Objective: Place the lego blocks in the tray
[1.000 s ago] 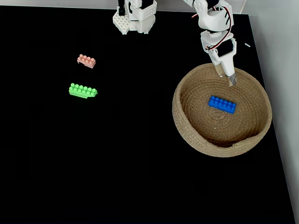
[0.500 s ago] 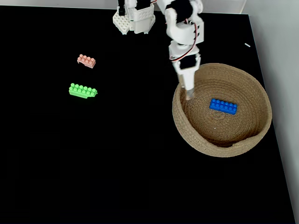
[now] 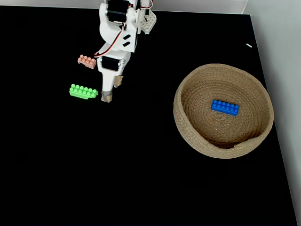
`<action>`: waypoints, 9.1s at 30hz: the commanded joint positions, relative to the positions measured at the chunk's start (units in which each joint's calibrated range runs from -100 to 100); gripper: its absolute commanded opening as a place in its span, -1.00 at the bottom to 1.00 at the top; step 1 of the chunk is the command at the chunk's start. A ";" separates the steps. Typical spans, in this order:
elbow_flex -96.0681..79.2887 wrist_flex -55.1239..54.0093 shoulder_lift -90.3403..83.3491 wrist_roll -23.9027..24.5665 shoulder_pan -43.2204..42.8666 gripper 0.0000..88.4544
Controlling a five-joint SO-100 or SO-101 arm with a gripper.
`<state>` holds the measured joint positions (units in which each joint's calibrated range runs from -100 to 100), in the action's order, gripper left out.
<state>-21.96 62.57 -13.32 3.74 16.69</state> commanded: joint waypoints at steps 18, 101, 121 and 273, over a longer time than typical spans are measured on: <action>-6.81 -5.46 2.22 -7.86 17.02 -0.37; 10.52 -16.38 8.93 8.69 -41.01 -0.74; 8.51 -3.97 -0.79 5.32 -29.80 -0.53; -3.80 -34.45 -2.68 29.35 -42.33 -0.12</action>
<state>-30.00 29.11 -13.23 32.89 -26.06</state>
